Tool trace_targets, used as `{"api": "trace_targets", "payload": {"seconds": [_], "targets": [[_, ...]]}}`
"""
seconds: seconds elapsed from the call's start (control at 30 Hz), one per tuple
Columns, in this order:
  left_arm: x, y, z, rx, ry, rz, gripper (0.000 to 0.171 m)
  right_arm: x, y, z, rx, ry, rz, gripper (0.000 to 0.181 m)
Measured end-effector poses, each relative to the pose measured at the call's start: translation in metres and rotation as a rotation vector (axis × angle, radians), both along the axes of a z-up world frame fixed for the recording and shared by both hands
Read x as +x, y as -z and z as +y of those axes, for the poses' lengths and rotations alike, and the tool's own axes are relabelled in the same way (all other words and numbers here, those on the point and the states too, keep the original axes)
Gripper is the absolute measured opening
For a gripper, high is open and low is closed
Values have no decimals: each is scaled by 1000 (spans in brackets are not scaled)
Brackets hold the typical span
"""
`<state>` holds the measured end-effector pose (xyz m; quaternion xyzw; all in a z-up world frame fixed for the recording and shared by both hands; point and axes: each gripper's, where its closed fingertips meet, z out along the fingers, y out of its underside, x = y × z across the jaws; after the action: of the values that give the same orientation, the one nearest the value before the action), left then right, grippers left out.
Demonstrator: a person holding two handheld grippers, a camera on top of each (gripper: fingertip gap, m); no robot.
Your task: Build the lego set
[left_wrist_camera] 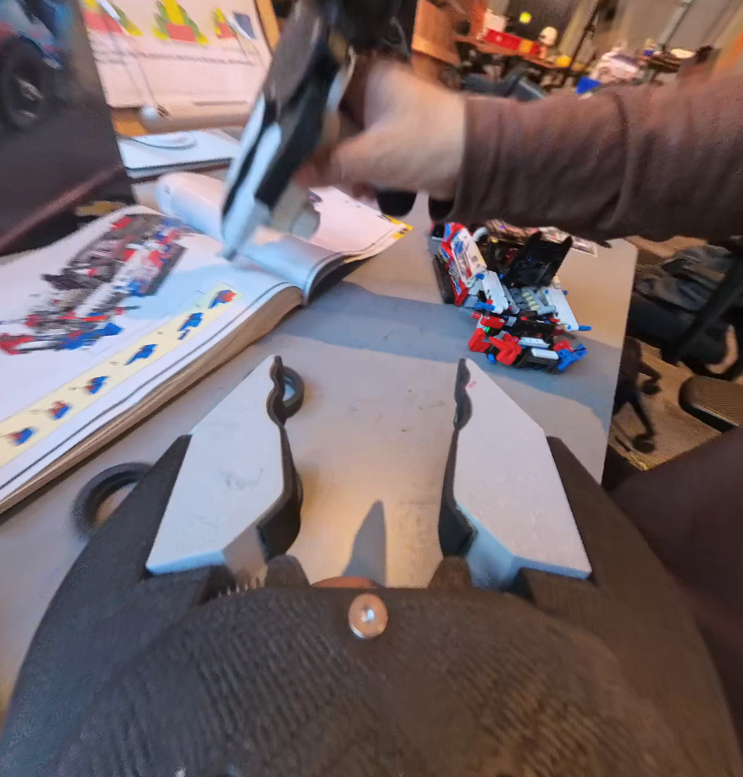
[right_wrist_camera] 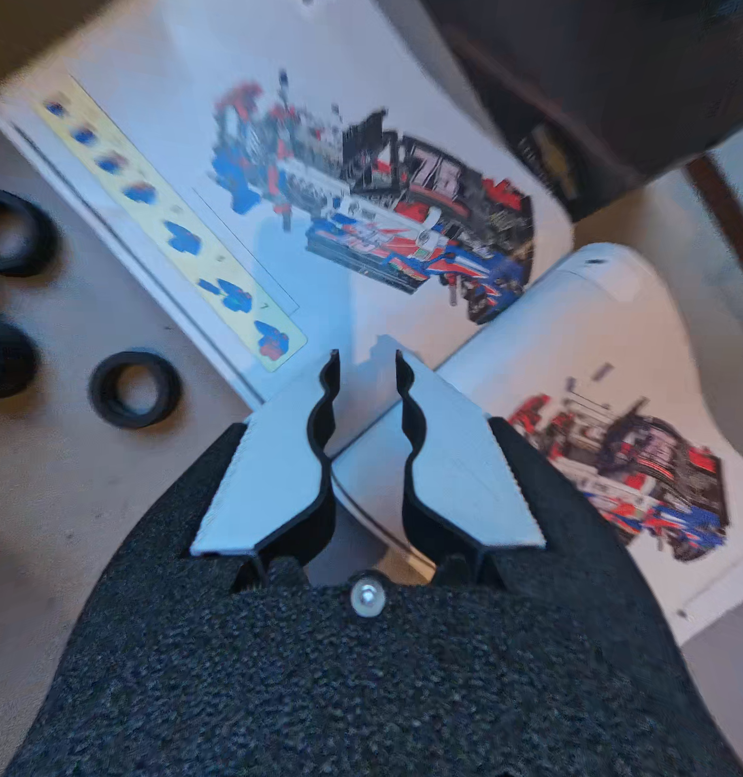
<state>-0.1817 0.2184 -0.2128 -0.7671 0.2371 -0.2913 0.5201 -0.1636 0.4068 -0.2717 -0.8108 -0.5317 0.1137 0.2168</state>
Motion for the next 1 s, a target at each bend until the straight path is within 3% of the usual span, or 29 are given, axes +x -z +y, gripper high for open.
{"api": "trace_targets", "payload": {"seconds": [0.07,0.1,0.17,0.27,0.33,0.47,0.57,0.63,0.7,0.8,1.0], "targets": [[-22,-18,-13,23,-54,-2,80,-2,23,-2,-55,-6,-46,23],[-35,-26,-19,36,-85,-3,80,0,22,2,-32,0,-41,9],[-69,-37,-31,55,-166,15,80,14,19,0,-51,1,-72,2],[-126,-45,-47,82,-312,50,80,40,14,-12,-92,24,-157,0],[-163,-49,-56,81,-400,62,80,45,-3,-17,-32,32,-161,5],[-235,-64,-69,83,-549,104,80,9,-68,-56,25,15,80,25],[-280,-69,-68,49,-608,154,77,-34,-109,-112,46,-72,368,30],[-299,-66,-60,19,-604,189,73,-58,-118,-156,26,-134,535,31],[-309,-54,-48,-45,-558,241,68,-71,-107,-195,-4,-173,599,31],[-318,-31,-26,-145,-480,346,57,-75,-70,-240,-40,-217,555,32],[-323,6,31,-272,-350,554,57,-59,6,-267,17,-223,327,32]]}}
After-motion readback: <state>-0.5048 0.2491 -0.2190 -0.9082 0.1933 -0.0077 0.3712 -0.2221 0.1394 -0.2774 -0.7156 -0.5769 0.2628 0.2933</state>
